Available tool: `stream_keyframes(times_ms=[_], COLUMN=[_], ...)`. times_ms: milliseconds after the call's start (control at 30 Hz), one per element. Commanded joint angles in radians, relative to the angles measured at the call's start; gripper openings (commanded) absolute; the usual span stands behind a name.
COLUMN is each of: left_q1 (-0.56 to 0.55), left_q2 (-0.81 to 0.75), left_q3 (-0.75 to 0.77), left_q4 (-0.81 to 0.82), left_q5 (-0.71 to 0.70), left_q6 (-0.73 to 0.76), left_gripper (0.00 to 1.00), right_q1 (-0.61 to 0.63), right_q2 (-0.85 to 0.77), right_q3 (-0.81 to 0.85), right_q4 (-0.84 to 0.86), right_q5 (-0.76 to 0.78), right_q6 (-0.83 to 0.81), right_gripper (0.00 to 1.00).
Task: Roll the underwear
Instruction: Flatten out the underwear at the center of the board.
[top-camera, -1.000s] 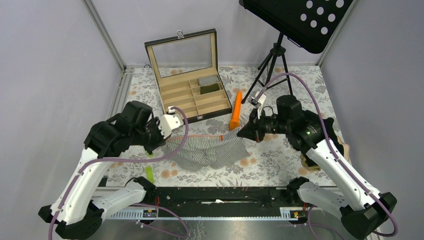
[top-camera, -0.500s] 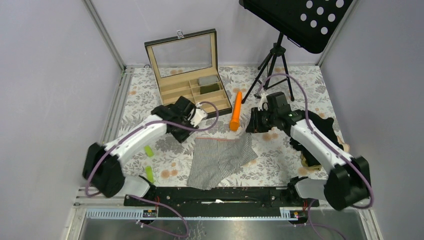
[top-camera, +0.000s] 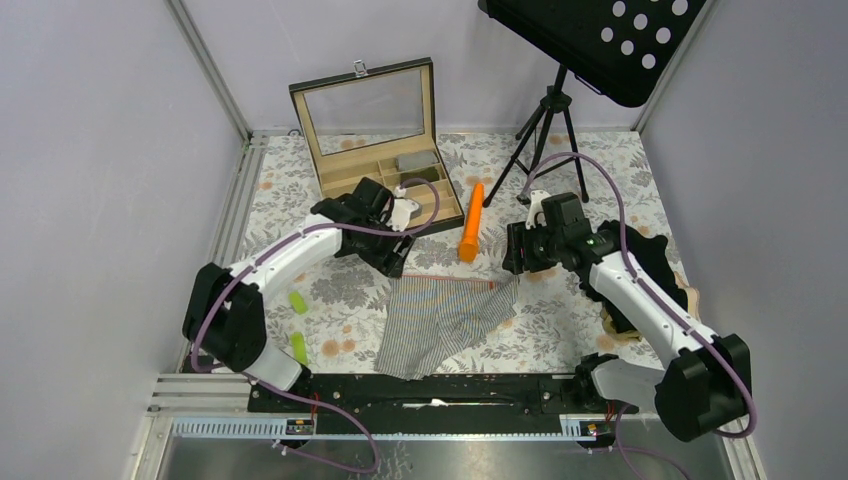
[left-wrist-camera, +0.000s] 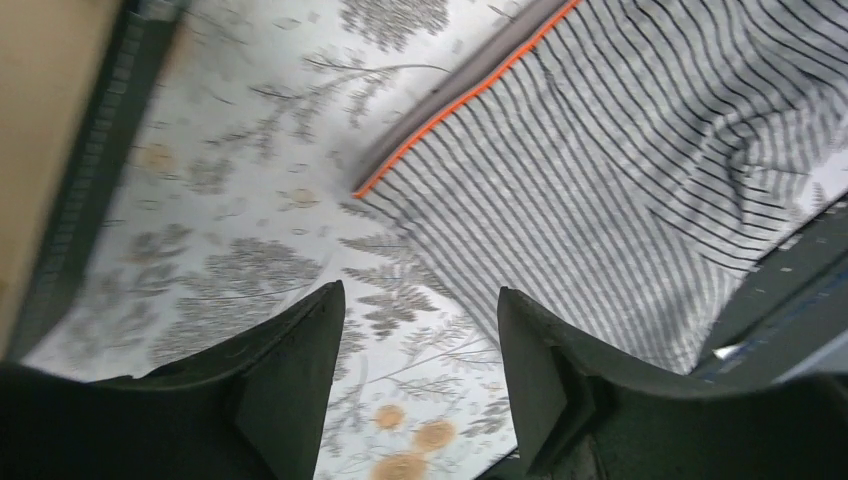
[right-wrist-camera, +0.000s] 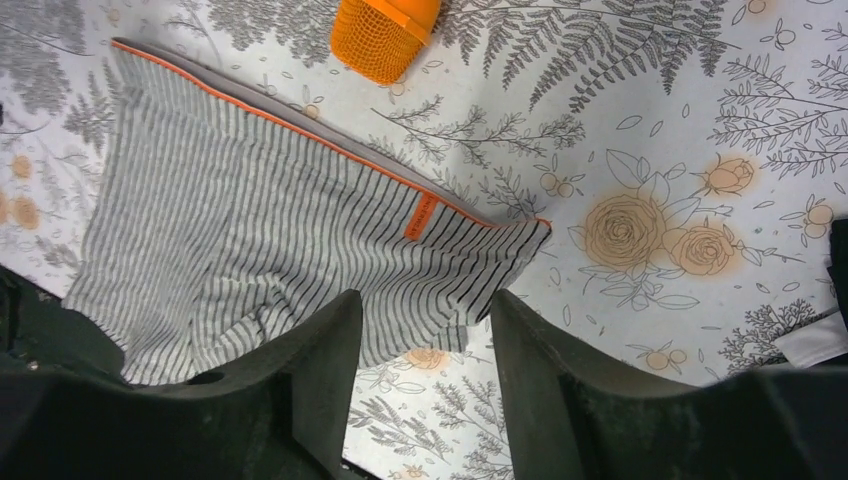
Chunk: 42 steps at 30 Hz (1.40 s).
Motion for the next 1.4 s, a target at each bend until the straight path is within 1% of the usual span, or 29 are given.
stream_keyframes(times_ms=[0,100,233,400,533,700,767,867,967,1100,1300,1367], left_q1=[0.002,0.002,0.005,0.019,0.03,0.058,0.067,0.068,0.068,0.073,0.078,0.08], left_q2=[0.058,0.088,0.115,0.148,0.167,0.163,0.176,0.205,0.229,0.249,0.264,0.27], left_q3=[-0.027,-0.035,-0.028,-0.024,-0.037,-0.048,-0.05,-0.047,-0.038,-0.049,-0.075,-0.078], left_q4=[0.011,0.06,0.077,0.063,0.065,0.083,0.092,0.118,0.14,0.164,0.204,0.21], left_q5=[0.177,0.142,0.122,0.116,0.117,0.083,0.091,0.149,0.161,0.143,0.159,0.181], left_q6=[-0.11,-0.181,-0.222,-0.24,-0.239,-0.256,-0.258,-0.247,-0.245,-0.244,-0.237,-0.232], left_gripper=[0.63,0.63,0.61,0.58,0.55,0.55,0.55,0.54,0.48,0.43,0.4,0.36], right_q1=[-0.015,-0.042,-0.051,-0.065,-0.089,-0.124,-0.13,-0.132,-0.14,-0.168,-0.195,-0.198], right_q2=[0.072,0.136,0.189,0.251,0.301,0.348,0.364,0.38,0.391,0.403,0.414,0.415], right_q3=[0.0,0.021,0.026,0.033,0.033,0.053,0.052,0.042,0.037,0.025,0.004,-0.002], right_q4=[0.016,0.003,-0.012,-0.066,-0.061,-0.035,-0.021,-0.003,0.002,0.018,0.053,0.061], right_q5=[0.072,0.069,0.03,0.012,-0.029,-0.1,-0.125,-0.141,-0.139,-0.137,-0.153,-0.164], right_q6=[-0.007,0.022,0.055,0.038,0.047,0.094,0.111,0.13,0.138,0.142,0.148,0.15], right_gripper=[0.55,0.52,0.55,0.56,0.5,0.51,0.51,0.51,0.5,0.51,0.52,0.52])
